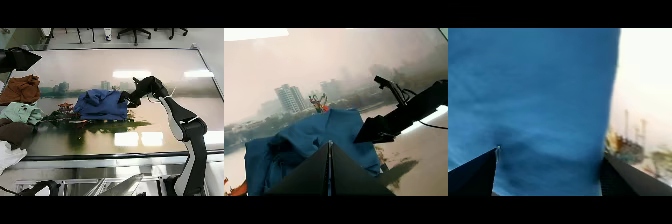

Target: Fold the shirts.

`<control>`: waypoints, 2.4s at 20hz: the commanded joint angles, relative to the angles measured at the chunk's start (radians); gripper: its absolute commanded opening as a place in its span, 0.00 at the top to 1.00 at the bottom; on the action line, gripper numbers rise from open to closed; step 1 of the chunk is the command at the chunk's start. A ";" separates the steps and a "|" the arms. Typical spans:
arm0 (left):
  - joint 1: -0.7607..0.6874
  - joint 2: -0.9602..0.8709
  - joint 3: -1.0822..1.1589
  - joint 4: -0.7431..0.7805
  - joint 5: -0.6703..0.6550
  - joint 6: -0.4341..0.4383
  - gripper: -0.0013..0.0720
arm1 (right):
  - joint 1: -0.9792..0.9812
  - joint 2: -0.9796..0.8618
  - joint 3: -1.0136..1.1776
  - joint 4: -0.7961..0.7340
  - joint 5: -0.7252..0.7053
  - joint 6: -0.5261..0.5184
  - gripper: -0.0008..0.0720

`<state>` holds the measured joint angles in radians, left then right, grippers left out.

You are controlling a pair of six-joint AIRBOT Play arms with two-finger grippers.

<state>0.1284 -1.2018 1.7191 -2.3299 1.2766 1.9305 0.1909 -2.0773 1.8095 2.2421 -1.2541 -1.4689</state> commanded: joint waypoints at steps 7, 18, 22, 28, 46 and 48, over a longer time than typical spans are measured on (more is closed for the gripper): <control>-0.001 0.001 0.000 0.000 -0.002 -0.001 0.95 | -0.075 0.097 0.131 0.230 -0.064 -0.187 0.97; -0.001 0.001 0.000 -0.001 0.000 -0.001 0.95 | -0.603 0.528 -0.140 -0.422 -0.074 0.202 0.97; -0.001 0.001 0.000 -0.001 0.012 -0.001 0.95 | -0.815 0.828 -0.575 -0.500 0.183 0.356 0.97; -0.001 0.001 0.000 -0.001 0.018 -0.001 0.95 | -1.023 0.972 -1.162 -0.335 0.466 0.220 0.97; -0.056 0.002 -0.001 0.006 0.074 -0.024 0.96 | -0.913 1.318 -0.800 -0.065 0.130 0.005 0.96; -0.063 0.059 -0.087 0.008 0.075 -0.037 0.96 | -0.683 1.384 -0.818 -0.090 0.178 -0.002 0.96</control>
<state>0.0719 -1.1835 1.6924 -2.3276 1.3300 1.9137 -0.7071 -0.7845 0.9760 2.0247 -1.1599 -1.4052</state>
